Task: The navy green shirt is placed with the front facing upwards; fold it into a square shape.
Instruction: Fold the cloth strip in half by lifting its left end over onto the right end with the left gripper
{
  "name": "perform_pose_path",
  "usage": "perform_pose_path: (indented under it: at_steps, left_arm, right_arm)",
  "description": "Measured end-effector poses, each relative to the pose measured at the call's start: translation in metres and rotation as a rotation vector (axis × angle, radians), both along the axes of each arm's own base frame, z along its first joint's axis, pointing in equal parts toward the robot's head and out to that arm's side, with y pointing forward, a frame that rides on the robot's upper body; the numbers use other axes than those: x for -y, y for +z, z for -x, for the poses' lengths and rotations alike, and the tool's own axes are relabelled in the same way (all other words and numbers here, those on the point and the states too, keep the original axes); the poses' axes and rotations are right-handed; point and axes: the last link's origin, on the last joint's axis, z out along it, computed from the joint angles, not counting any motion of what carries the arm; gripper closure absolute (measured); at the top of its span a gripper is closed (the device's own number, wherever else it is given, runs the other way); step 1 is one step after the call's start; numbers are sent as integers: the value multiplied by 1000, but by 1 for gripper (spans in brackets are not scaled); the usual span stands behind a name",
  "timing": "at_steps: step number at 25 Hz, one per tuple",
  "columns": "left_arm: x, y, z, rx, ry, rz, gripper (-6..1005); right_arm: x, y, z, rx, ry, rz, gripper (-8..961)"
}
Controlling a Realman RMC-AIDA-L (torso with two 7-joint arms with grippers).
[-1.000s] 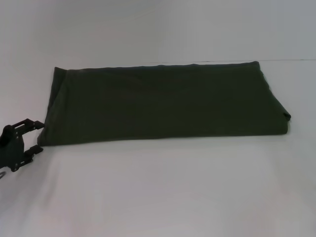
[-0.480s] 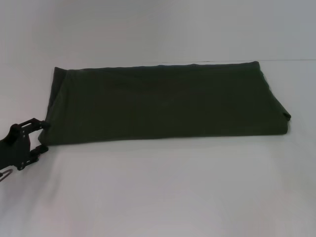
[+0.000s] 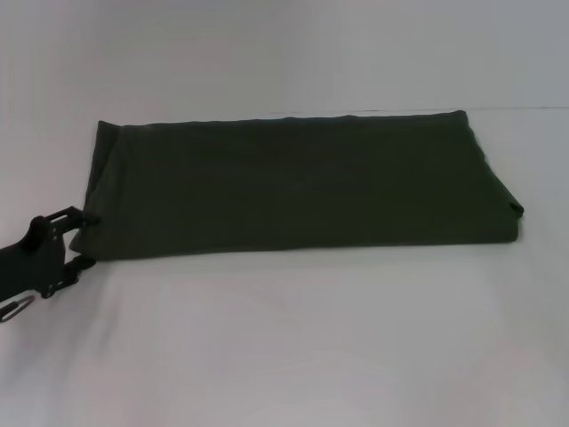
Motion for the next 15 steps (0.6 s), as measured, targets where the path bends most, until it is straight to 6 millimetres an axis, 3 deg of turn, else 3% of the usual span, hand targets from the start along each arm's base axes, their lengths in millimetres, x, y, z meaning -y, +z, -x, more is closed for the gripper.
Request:
perform_pose_path:
  at_steps: [8, 15]
  left_arm:
    - [-17, 0, -16, -21, -69, -23, 294]
    - [-13, 1, -20, -4, -130, -40, 294]
  right_arm:
    - [2, 1, -1, -5, -3, -5, 37]
    - [3, 1, -2, -8, -6, -7, 39]
